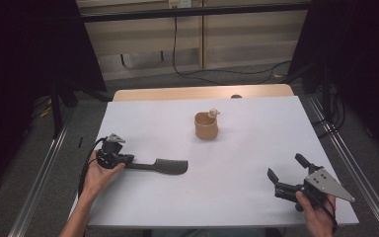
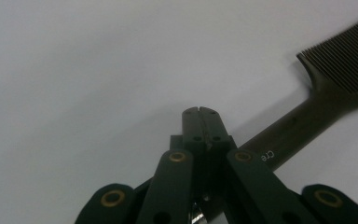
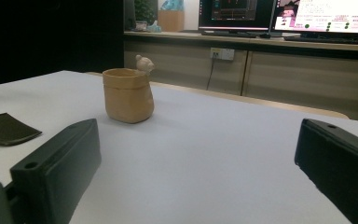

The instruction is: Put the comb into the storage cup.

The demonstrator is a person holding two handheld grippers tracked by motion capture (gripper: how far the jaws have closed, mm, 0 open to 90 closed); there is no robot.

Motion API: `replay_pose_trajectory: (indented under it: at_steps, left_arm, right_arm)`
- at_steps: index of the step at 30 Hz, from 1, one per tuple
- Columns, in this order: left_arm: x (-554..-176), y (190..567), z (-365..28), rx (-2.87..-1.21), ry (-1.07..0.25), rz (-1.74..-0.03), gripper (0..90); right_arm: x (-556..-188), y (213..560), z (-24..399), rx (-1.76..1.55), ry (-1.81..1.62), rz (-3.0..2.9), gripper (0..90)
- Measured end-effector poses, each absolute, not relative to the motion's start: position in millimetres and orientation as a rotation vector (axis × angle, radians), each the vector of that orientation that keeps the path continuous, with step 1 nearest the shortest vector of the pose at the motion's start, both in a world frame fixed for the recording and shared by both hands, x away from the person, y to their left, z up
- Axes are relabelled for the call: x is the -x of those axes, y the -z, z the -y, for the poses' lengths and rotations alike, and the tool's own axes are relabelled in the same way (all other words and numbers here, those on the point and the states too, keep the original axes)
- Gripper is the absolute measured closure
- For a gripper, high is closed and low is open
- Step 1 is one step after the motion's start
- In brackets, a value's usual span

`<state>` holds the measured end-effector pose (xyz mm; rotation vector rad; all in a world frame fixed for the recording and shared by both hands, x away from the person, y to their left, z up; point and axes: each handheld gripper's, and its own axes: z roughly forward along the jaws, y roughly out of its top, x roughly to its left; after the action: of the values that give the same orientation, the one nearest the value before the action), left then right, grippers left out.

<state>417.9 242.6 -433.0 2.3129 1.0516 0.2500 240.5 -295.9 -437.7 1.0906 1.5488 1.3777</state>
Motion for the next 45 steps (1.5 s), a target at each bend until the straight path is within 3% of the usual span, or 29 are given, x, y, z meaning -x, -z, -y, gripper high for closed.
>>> replay_pose_trajectory:
  at_steps: [45]
  left_arm:
    - [-399,431,-247,-2.352,-0.206,-1.025,90.0]
  right_arm:
    - [-241,438,296,-1.092,-1.374,-1.547,0.0]
